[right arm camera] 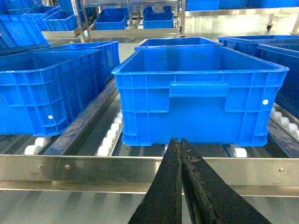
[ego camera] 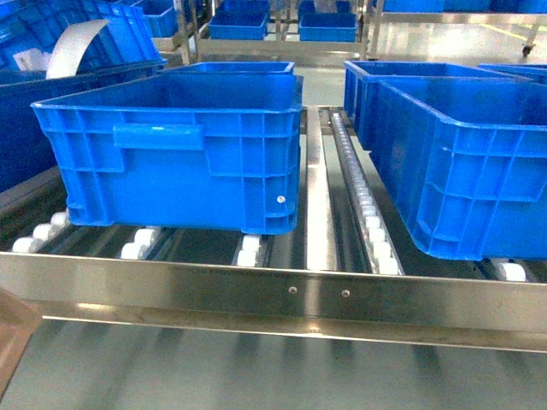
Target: Place part in tray to right shelf
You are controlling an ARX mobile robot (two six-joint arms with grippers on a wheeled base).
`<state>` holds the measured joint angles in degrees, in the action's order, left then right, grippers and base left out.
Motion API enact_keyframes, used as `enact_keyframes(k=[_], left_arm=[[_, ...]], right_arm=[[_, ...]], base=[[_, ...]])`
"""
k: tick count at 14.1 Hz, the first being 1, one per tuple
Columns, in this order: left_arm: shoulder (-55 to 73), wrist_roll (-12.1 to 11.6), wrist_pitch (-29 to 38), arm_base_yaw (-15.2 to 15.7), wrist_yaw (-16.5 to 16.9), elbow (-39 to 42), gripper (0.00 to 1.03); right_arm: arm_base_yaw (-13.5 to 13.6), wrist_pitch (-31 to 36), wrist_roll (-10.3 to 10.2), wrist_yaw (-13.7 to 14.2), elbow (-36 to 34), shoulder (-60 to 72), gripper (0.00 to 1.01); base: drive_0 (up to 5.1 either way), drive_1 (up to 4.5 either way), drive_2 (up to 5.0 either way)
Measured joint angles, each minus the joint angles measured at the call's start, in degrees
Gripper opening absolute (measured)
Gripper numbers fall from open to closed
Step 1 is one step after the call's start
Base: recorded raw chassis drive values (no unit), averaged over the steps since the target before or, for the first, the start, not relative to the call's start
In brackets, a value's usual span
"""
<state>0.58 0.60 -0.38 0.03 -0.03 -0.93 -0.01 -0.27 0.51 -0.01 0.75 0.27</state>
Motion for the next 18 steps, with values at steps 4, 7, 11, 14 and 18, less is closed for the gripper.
enact_keyframes(k=[4,7,11,14,18], left_arm=[[0.00,0.00,-0.15,0.00,0.00,0.00,0.13],[0.00,0.00,-0.13,0.00,0.00,0.00,0.13],[0.00,0.00,-0.13,0.00,0.00,0.00,0.13],[0.00,0.00,-0.13,0.00,0.00,0.00,0.13],[0.00,0.00,-0.13,0.00,-0.02,0.00,0.13]], right_arm=[[0.00,0.02,-0.02,0.02,0.00,0.00,0.02],[0.00,0.04,-0.02,0.02,0.00,0.00,0.02],[0.00,0.04,-0.02,0.00,0.00,0.00,0.40],[0.00,0.02,-0.02,0.02,0.00,0.00,0.79],[0.00,0.02,-0.07,0.02,0.00,0.00,0.98]], base=[[0.0,0.00,0.0],[0.0,0.00,0.0],[0.0,0.00,0.0],[0.0,0.00,0.0],[0.0,0.00,0.0]])
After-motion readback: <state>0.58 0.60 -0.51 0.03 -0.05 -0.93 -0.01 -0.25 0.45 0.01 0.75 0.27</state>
